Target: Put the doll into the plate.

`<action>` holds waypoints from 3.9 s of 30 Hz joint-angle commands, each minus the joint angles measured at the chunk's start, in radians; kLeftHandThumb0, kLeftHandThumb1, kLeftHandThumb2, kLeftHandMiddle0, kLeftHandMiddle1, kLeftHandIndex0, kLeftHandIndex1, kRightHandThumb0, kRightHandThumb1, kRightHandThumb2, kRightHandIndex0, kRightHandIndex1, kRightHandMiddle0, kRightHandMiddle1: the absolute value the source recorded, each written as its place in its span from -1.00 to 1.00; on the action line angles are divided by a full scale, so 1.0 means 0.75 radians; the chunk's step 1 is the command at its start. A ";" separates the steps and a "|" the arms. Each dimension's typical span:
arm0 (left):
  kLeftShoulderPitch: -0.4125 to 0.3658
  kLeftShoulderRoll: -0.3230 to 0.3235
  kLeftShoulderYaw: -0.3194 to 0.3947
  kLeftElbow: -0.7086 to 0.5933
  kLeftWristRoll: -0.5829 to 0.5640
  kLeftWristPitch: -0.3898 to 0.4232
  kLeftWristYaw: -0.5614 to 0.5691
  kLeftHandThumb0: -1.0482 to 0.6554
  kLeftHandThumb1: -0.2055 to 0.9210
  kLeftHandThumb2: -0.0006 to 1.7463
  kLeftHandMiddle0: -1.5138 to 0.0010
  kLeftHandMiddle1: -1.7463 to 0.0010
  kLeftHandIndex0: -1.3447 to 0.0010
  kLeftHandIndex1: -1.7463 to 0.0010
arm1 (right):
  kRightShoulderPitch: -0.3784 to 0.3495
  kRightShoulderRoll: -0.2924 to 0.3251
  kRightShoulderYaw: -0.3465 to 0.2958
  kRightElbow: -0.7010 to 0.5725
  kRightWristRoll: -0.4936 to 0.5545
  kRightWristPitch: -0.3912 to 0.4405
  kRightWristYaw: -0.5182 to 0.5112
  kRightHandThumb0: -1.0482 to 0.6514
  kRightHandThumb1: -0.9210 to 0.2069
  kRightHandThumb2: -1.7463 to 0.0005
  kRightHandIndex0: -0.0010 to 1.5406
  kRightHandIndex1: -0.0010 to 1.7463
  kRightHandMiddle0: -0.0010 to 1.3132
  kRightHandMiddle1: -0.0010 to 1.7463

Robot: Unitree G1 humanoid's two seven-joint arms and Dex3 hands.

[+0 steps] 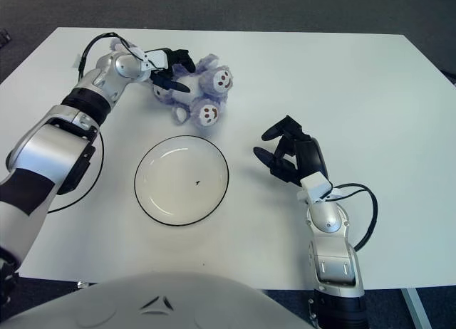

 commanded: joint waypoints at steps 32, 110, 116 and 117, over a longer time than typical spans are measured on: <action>0.273 -0.075 -0.068 -0.539 -0.136 0.464 -0.219 -0.24 1.00 -0.72 0.41 -0.58 0.63 0.32 | 0.009 0.018 -0.041 0.001 0.020 -0.039 -0.019 -0.19 -1.00 0.71 0.06 1.00 -0.26 0.66; 0.088 0.278 -0.081 0.146 0.750 -1.335 1.506 -0.51 1.00 -0.80 0.65 1.00 0.71 0.56 | 0.005 0.043 -0.071 0.083 0.012 -0.054 -0.075 -0.19 -1.00 0.68 0.00 0.99 -0.30 0.69; 0.042 0.276 -0.204 0.187 0.902 -1.175 1.736 -0.53 1.00 -0.84 0.68 1.00 0.73 0.59 | 0.007 0.040 -0.064 0.096 0.016 -0.050 -0.066 -0.19 -1.00 0.68 0.00 0.99 -0.30 0.69; 0.036 0.274 -0.219 0.195 0.912 -1.156 1.757 -0.53 1.00 -0.84 0.68 1.00 0.73 0.60 | 0.008 0.040 -0.063 0.096 0.016 -0.048 -0.066 -0.19 -1.00 0.68 0.00 0.99 -0.30 0.69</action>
